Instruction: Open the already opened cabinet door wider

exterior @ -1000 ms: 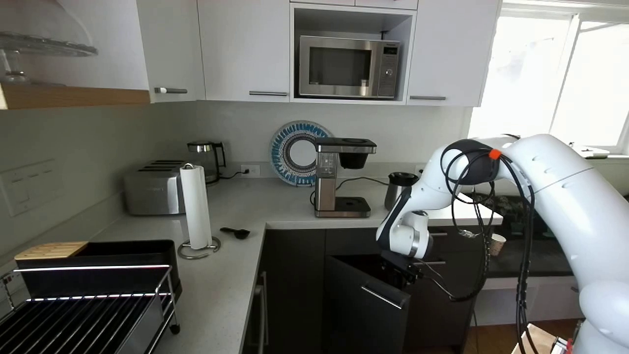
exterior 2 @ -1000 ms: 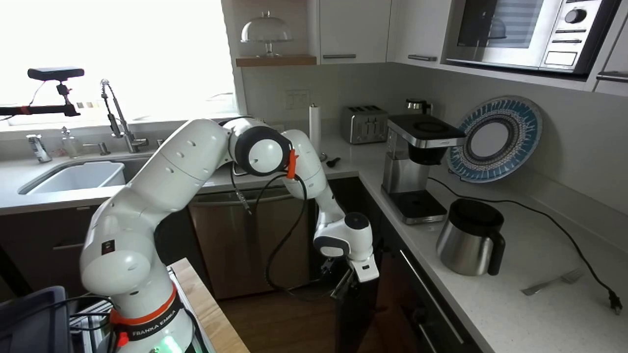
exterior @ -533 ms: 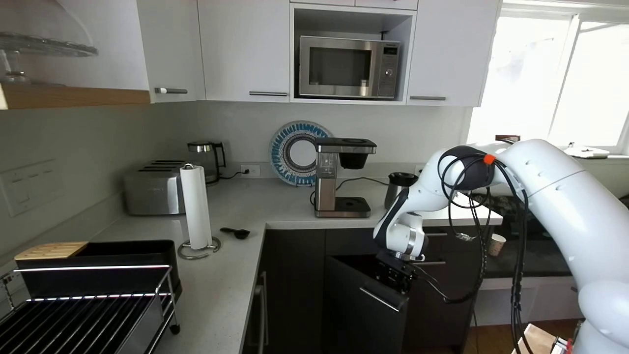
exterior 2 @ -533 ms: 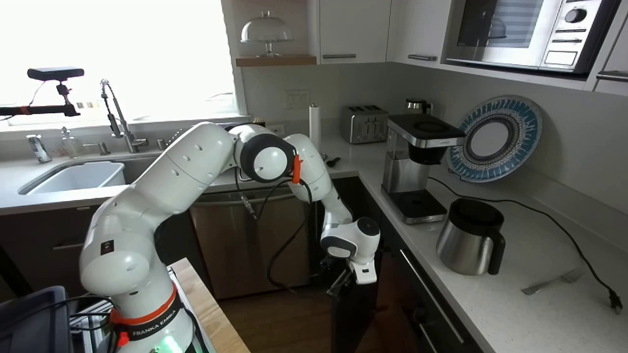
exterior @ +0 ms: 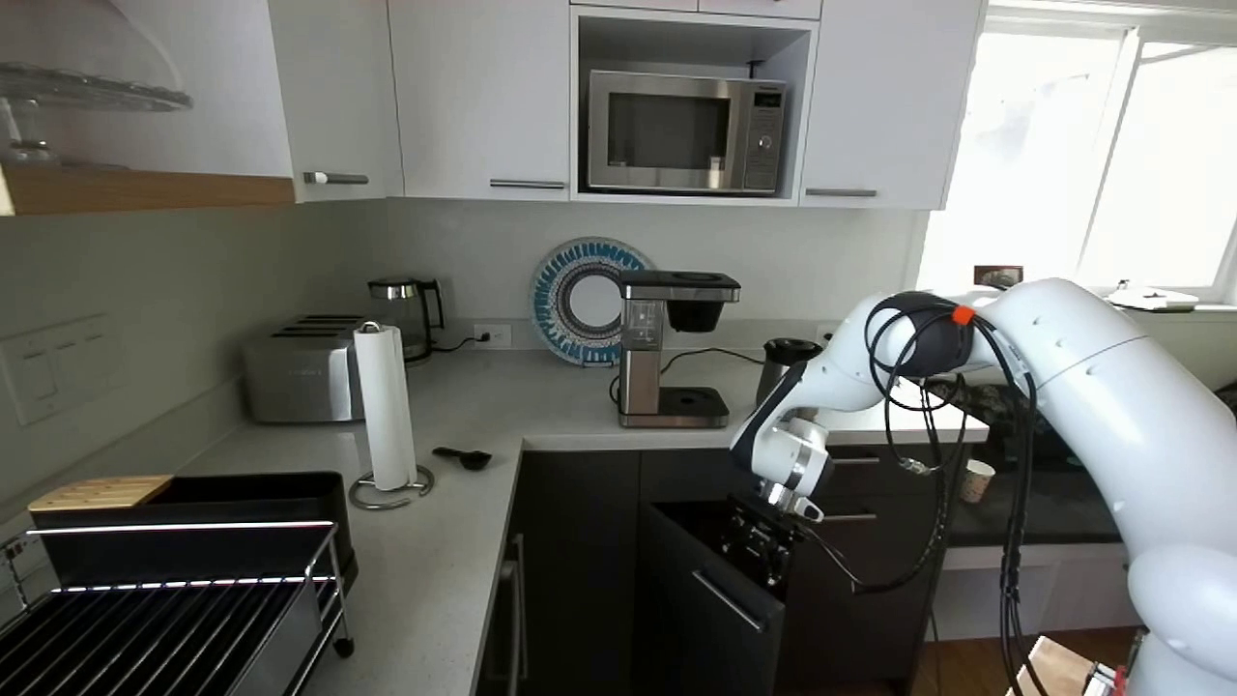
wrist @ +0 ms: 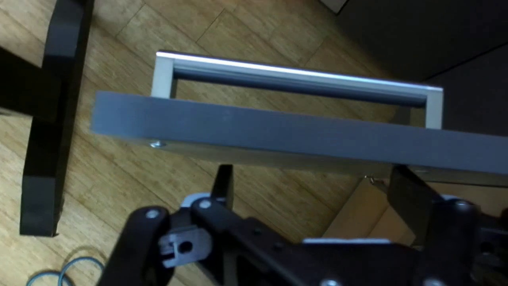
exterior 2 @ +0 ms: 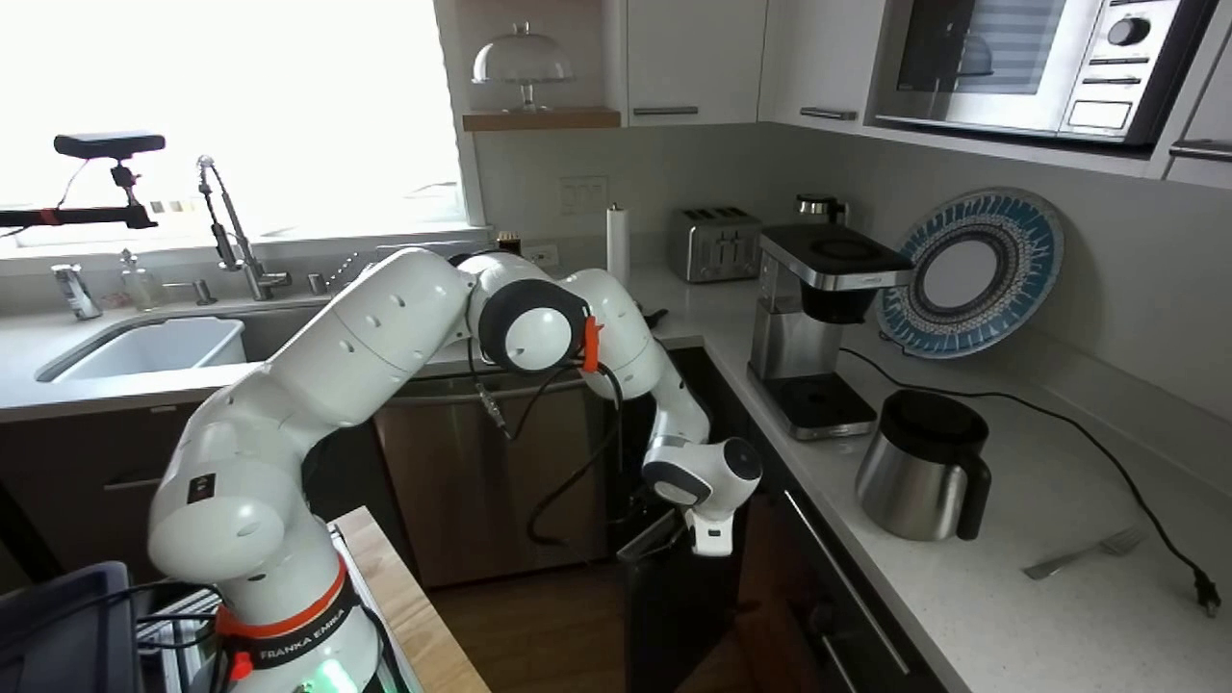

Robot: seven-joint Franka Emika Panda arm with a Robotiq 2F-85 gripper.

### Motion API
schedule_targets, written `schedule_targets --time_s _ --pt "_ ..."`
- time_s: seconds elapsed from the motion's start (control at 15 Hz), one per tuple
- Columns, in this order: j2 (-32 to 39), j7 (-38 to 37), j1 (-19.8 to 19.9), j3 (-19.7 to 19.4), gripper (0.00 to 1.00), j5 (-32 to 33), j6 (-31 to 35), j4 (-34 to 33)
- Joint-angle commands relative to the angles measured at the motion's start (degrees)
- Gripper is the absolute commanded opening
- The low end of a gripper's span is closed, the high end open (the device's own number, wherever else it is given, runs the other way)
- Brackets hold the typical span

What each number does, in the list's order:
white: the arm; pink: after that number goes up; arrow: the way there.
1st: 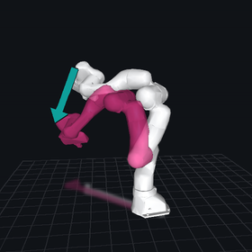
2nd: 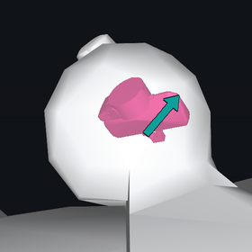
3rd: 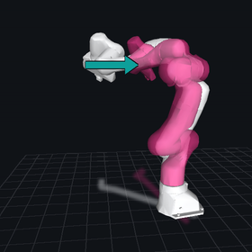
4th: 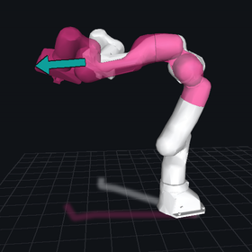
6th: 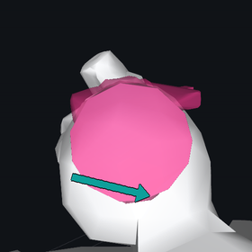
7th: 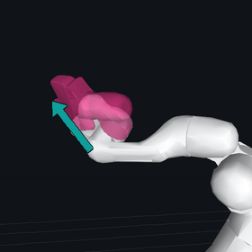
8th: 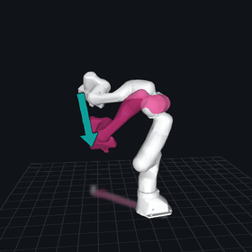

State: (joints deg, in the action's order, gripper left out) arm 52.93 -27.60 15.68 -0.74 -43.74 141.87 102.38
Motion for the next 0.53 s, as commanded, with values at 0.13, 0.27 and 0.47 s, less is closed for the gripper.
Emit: schedule_targets --time_s 0.13,0.27,0.47 --pt "7.0 1.6 0.8 4.7 1.00 -12.7 -4.0 -7.7" --pt "8.6 2.5 0.1 5.3 1.00 -16.6 -4.3 -9.5" --pt "9.8 4.9 -2.1 4.4 1.00 -20.3 -1.5 -11.2"
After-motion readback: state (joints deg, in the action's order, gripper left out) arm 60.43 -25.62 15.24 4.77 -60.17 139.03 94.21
